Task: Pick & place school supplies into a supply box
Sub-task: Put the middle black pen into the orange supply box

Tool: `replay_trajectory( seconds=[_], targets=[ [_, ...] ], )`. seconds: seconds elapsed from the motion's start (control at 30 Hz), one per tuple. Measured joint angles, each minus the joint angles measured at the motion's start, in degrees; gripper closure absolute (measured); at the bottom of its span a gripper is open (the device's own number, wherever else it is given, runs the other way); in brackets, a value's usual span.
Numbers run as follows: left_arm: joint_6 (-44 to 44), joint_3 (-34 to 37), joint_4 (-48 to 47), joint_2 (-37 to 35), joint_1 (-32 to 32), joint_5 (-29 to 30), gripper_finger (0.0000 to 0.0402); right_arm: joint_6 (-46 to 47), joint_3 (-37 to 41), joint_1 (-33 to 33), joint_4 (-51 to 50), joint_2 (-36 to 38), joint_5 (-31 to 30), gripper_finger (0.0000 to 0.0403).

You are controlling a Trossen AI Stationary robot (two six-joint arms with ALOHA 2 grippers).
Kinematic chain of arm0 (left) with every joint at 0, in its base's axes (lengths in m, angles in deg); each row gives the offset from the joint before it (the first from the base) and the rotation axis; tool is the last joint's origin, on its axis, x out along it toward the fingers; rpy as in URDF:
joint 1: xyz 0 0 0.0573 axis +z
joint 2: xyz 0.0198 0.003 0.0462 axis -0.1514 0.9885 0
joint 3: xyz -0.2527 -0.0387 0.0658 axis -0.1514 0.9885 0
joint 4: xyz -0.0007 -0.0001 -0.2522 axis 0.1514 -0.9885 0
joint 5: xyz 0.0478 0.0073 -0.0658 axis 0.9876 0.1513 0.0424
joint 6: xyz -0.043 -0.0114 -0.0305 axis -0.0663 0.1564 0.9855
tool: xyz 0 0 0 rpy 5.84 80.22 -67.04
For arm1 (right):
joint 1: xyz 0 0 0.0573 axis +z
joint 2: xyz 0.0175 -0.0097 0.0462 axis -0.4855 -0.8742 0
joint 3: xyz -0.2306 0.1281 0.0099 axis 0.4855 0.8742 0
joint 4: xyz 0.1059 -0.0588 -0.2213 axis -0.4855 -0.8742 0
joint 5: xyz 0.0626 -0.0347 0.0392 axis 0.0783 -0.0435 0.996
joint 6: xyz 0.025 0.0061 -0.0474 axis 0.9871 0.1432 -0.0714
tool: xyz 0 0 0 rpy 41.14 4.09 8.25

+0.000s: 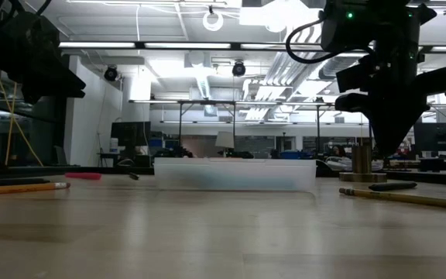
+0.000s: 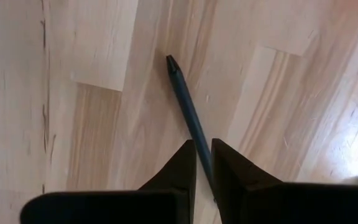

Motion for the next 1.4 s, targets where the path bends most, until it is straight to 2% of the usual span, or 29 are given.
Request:
replay_trajectory(
  seconds=[0.2, 0.4, 0.57, 0.7, 1.03, 1.4],
  targets=[
    [0.0, 0.0, 0.0, 0.0, 0.0, 0.0, 0.0231, 0.2, 0.0, 0.0, 0.0, 0.0, -0.7, 0.0375],
    [0.0, 0.0, 0.0, 0.0, 0.0, 0.1, 0.0231, 1.3, 0.0, 0.0, 0.6, 0.0, -5.0, 0.0375],
    [0.0, 0.0, 0.0, 0.0, 0.0, 0.1, 0.0231, 1.2, -0.1, 0.0, 1.0, 0.0, -4.4, 0.0369],
    [0.0, 0.0, 0.0, 0.0, 0.0, 0.1, 0.0231, 0.0, -0.1, 0.0, 2.3, 0.0, -0.3, 0.0352],
    [0.0, 0.0, 0.0, 0.0, 0.0, 0.1, 0.0231, -0.5, -0.1, 0.0, 4.4, 0.0, -0.1, 0.0288],
    [0.1, 0.0, 0.0, 0.0, 0.0, 0.1, 0.0231, -3.7, -0.1, 0.0, 3.8, 0.0, -0.4, 0.0276]
  ],
)
